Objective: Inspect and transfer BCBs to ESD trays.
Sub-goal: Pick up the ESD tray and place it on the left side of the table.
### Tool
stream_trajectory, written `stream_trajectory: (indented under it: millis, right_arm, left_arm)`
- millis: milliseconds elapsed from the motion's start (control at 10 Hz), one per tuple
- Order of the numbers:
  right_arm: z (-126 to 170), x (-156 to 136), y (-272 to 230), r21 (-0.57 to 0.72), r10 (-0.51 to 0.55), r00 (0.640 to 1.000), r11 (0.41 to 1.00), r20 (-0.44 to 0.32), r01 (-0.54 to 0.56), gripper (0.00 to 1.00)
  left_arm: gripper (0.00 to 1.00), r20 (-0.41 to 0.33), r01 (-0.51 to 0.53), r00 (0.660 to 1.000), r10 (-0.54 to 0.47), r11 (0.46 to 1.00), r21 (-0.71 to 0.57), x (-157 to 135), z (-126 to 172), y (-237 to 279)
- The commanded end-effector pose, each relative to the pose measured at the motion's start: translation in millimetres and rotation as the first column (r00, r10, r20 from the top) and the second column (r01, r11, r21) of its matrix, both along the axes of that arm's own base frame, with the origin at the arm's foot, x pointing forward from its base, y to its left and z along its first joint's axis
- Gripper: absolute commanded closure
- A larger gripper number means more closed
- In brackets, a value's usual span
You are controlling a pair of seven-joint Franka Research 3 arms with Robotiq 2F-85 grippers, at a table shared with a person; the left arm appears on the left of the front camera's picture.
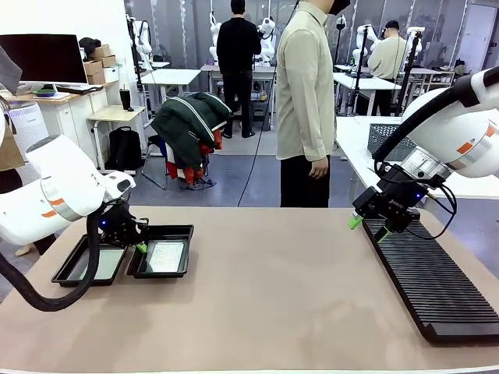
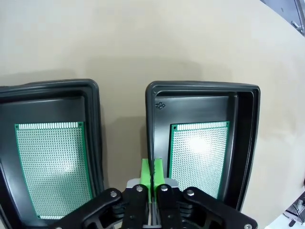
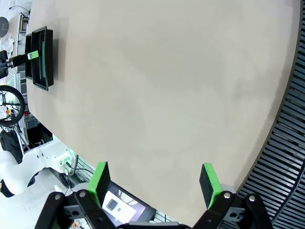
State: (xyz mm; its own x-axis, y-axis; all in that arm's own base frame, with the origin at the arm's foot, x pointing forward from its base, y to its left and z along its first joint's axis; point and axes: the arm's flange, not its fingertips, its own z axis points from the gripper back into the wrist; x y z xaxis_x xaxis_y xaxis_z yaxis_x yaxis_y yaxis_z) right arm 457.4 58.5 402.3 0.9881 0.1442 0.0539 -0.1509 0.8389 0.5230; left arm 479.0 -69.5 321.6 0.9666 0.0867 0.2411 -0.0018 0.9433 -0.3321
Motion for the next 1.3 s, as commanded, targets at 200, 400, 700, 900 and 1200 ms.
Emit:
stream_trajectory:
  millis: [200, 400, 700, 900, 1200]
  right_arm:
    - [0.3, 0.5, 1.6, -0.025, -0.023, 1.000, 0.999, -0.001, 0.023, 0.00]
    - [0.3, 0.5, 1.6, -0.025, -0.023, 1.000, 0.999, -0.001, 0.023, 0.00]
    - [0.3, 0.5, 1.6, -0.025, -0.023, 1.000, 0.999, -0.001, 0.023, 0.00]
    - [0.3, 0.5, 1.6, -0.025, -0.023, 1.000, 0.999, -0.001, 0.023, 0.00]
    - [0.3, 0.5, 1.6, -0.025, -0.023, 1.000, 0.999, -0.001, 0.023, 0.00]
  left_arm:
    - [0.97, 0.036, 0.021, 0.999, -0.022, 0.999, 0.030, -4.3, -16.6, -2.3]
    - [0.97, 0.032, 0.018, 0.999, -0.019, 0.999, 0.031, -5.4, -19.2, -2.9]
    - [0.97, 0.006, -0.001, 1.000, 0.001, 1.000, 0.023, -2.1, -13.6, -4.4]
    - [0.97, 0.006, -0.001, 1.000, 0.001, 1.000, 0.023, -2.1, -13.6, -4.4]
    - [0.97, 0.006, -0.001, 1.000, 0.001, 1.000, 0.023, -2.1, -13.6, -4.4]
